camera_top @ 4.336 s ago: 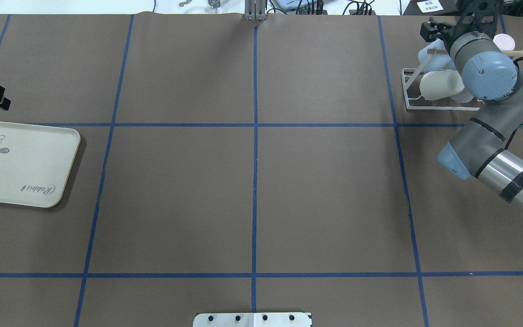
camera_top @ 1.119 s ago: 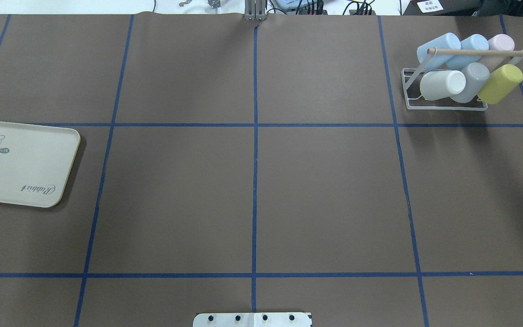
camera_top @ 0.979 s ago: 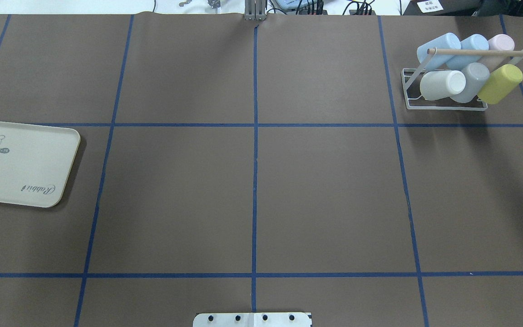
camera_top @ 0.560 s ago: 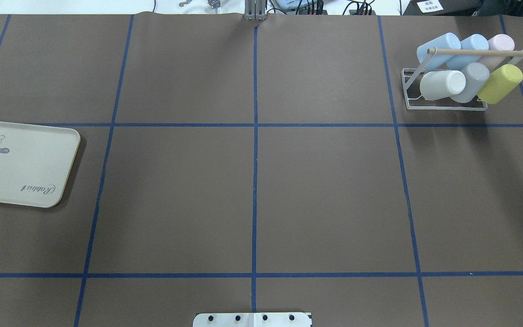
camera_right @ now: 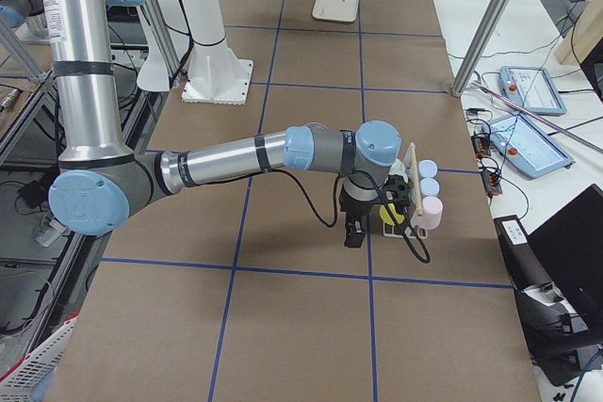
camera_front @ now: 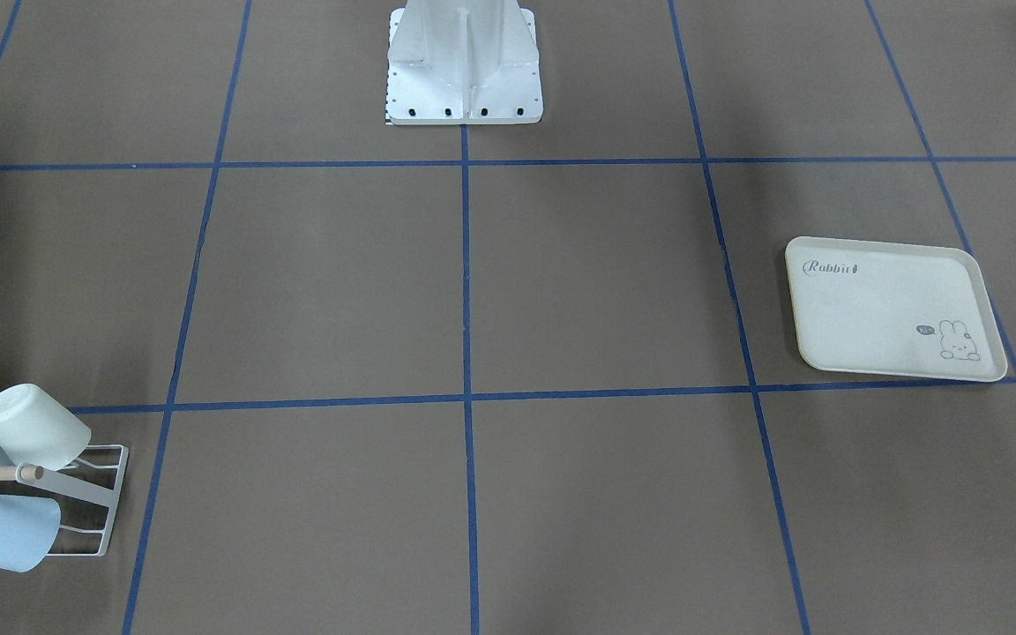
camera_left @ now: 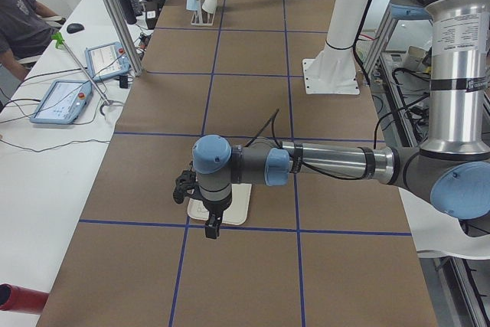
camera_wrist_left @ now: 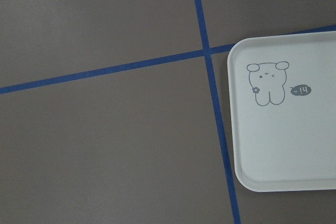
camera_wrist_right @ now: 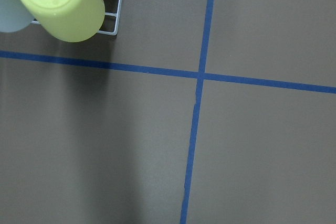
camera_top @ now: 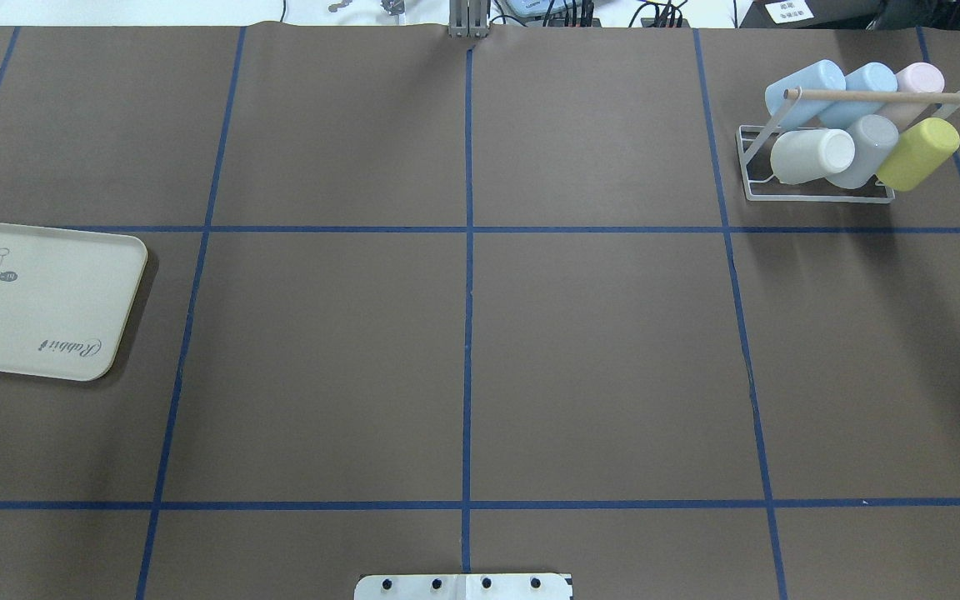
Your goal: Transfer IKEA cup to right arm and place on rack
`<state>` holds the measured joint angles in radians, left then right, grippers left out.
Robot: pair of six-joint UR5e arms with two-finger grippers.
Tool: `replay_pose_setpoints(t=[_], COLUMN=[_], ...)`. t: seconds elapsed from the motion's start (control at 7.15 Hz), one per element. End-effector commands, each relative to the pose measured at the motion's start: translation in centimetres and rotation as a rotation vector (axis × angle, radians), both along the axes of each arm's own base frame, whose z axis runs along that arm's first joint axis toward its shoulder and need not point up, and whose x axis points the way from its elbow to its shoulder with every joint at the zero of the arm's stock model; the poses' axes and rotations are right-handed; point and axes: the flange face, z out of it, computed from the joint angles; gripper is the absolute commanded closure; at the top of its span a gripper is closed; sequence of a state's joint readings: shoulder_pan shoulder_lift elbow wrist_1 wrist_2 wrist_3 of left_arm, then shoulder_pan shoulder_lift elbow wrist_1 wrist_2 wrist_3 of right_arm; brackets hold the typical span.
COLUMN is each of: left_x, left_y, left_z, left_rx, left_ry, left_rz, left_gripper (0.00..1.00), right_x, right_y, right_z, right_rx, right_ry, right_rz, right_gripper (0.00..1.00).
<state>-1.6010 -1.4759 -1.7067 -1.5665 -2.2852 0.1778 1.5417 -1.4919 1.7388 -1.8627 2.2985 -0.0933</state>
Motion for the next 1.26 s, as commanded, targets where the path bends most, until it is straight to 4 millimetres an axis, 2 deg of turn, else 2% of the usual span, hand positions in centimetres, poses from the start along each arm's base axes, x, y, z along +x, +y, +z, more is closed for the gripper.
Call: replay_pose_setpoints(t=[0.0, 0.28, 0.7, 0.98, 1.12], left_x=[-0.1, -0.1, -0.1, -0.1, -0.1], left_y=[0.3, 0.3, -0.2, -0.2, -0.1], left_z=[0.1, -0.1, -0.5, -0.5, -0.5], left_rx=[0.007, 0.012, 0.020, 0.020, 0.019], left_ry=[0.000, 0.000, -0.002, -0.002, -0.002], left_rz=[-0.004, -0.004, -0.005, -0.005, -0.005], left_gripper=[0.00, 0.00, 0.00, 0.00, 0.00], right_x=[0.0, 0.4, 2.9, 4.3, 4.3], right_y=[-0.8, -1.5, -0.8, 1.6, 2.9], right_z=[1.9, 4.9, 5.5, 6.7, 6.9], right_rx=[0.016, 0.045, 0.040, 0.015, 0.014], right_ry=[-0.001, -0.001, -0.012, -0.058, -0.057], right_rz=[0.055, 0.080, 0.128, 0.160, 0.159], right_gripper=[0.00, 0.00, 0.00, 0.00, 0.00])
